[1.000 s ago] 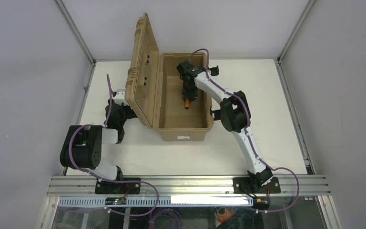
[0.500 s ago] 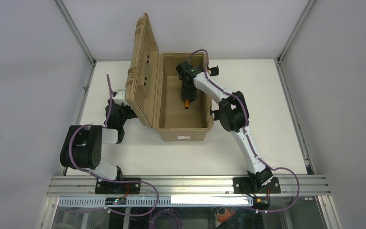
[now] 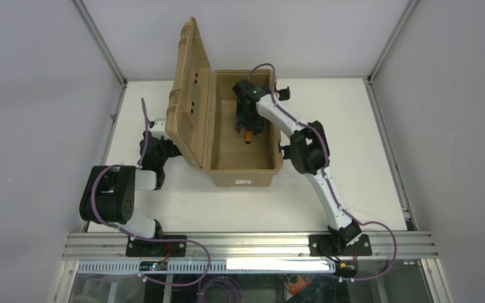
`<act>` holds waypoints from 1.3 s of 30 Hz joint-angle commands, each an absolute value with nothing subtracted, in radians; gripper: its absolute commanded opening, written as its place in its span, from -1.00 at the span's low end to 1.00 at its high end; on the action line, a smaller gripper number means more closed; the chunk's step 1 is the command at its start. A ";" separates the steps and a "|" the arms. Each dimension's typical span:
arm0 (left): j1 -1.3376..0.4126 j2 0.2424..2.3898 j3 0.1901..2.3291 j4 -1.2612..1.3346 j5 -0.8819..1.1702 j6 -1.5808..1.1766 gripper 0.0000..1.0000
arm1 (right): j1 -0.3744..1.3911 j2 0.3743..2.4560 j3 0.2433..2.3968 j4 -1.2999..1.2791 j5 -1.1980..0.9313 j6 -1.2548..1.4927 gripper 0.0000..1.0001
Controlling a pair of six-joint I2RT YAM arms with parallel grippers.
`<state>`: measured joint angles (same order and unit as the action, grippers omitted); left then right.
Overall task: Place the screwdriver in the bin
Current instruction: Place the screwdriver in the bin, then reset both arms
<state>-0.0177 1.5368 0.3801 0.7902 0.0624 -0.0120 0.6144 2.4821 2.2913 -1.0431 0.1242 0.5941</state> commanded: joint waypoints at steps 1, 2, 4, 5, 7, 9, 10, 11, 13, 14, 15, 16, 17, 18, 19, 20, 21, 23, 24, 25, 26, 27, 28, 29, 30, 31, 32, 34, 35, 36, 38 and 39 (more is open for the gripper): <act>-0.012 1.506 0.374 0.822 0.084 -0.023 0.98 | 0.620 2.430 2.364 -1.048 0.129 0.574 0.34; -0.012 1.505 0.374 0.823 0.084 -0.023 0.98 | 0.619 2.421 2.370 -1.046 0.125 0.571 0.36; -0.012 1.506 0.374 0.823 0.084 -0.023 0.98 | 0.619 2.402 2.381 -1.043 0.108 0.565 0.41; -0.012 1.506 0.374 0.822 0.084 -0.023 0.98 | 0.620 2.394 2.389 -1.044 0.102 0.563 0.43; -0.012 1.505 0.374 0.822 0.084 -0.023 0.98 | 0.620 2.376 2.400 -1.045 0.095 0.557 0.47; -0.012 1.506 0.374 0.822 0.084 -0.023 0.98 | 0.619 2.360 2.409 -1.045 0.092 0.553 0.52; -0.012 1.506 0.374 0.822 0.084 -0.023 0.98 | 0.620 2.349 2.413 -1.046 0.090 0.548 0.54; -0.012 1.506 0.374 0.822 0.084 -0.024 0.98 | 0.620 2.340 2.420 -1.047 0.087 0.545 0.56; -0.012 1.506 0.374 0.823 0.084 -0.023 0.98 | 0.620 2.321 2.433 -1.050 0.085 0.539 0.61; -0.012 1.506 0.374 0.822 0.084 -0.023 0.98 | 0.620 2.313 2.438 -1.050 0.085 0.535 0.63; -0.012 1.506 0.374 0.823 0.084 -0.023 0.98 | 0.619 2.303 2.443 -1.051 0.083 0.532 0.64; -0.012 1.506 0.374 0.823 0.084 -0.023 0.98 | 0.619 2.293 2.448 -1.052 0.083 0.528 0.65; -0.012 1.506 0.374 0.822 0.084 -0.023 0.98 | 0.620 2.283 2.453 -1.051 0.080 0.524 0.66; -0.012 1.505 0.374 0.823 0.083 -0.024 0.98 | 0.619 2.269 2.458 -1.051 0.076 0.518 0.66; -0.012 1.505 0.374 0.822 0.084 -0.023 0.98 | 0.619 2.259 2.464 -1.051 0.072 0.514 0.67; -0.012 1.506 0.374 0.823 0.084 -0.023 0.98 | 0.619 2.249 2.473 -1.051 0.066 0.509 0.68; -0.012 1.505 0.374 0.823 0.084 -0.023 0.98 | 0.620 2.237 2.476 -1.052 0.065 0.505 0.69; -0.012 1.506 0.374 0.822 0.084 -0.023 0.98 | 0.619 2.211 2.488 -1.054 0.066 0.491 0.73; -0.012 1.506 0.374 0.822 0.084 -0.023 0.98 | 0.620 2.196 2.490 -1.055 0.069 0.485 0.74; -0.012 1.506 0.374 0.822 0.084 -0.023 0.98 | 0.619 2.182 2.493 -1.055 0.074 0.478 0.75; -0.012 1.506 0.374 0.822 0.084 -0.023 0.98 | 0.620 2.166 2.494 -1.055 0.077 0.471 0.77; -0.012 1.506 0.374 0.823 0.084 -0.023 0.98 | 0.620 2.150 2.495 -1.054 0.083 0.463 0.79; -0.012 1.505 0.374 0.822 0.085 -0.023 0.98 | 0.620 2.132 2.497 -1.054 0.089 0.455 0.80; -0.012 1.506 0.374 0.822 0.084 -0.023 0.98 | 0.619 2.115 2.496 -1.054 0.097 0.446 0.82; -0.012 1.506 0.374 0.822 0.084 -0.023 0.98 | 0.618 2.093 2.496 -1.053 0.105 0.435 0.84; -0.012 1.506 0.374 0.822 0.084 -0.023 0.98 | 0.618 2.080 2.494 -1.052 0.114 0.429 0.87; -0.012 1.505 0.374 0.822 0.084 -0.023 0.98 | 0.616 2.062 2.493 -1.052 0.124 0.420 0.88; -0.012 1.506 0.374 0.823 0.084 -0.023 0.98 | 0.609 2.025 2.482 -1.047 0.141 0.403 0.89; -0.012 1.506 0.374 0.823 0.084 -0.023 0.98 | 0.604 2.007 2.470 -1.042 0.149 0.395 0.89; -0.012 1.506 0.374 0.822 0.083 -0.023 0.98 | 0.599 1.985 2.458 -1.034 0.155 0.385 0.90; -0.012 1.506 0.374 0.822 0.084 -0.023 0.98 | 0.584 1.929 2.401 -1.001 0.171 0.363 0.90; -0.012 1.506 0.374 0.822 0.084 -0.023 0.98 | 0.571 1.902 2.371 -0.982 0.180 0.354 0.90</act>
<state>-0.0177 1.5368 0.3801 0.7902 0.0624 -0.0124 0.6041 2.0422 2.4248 -1.0466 0.1287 0.4152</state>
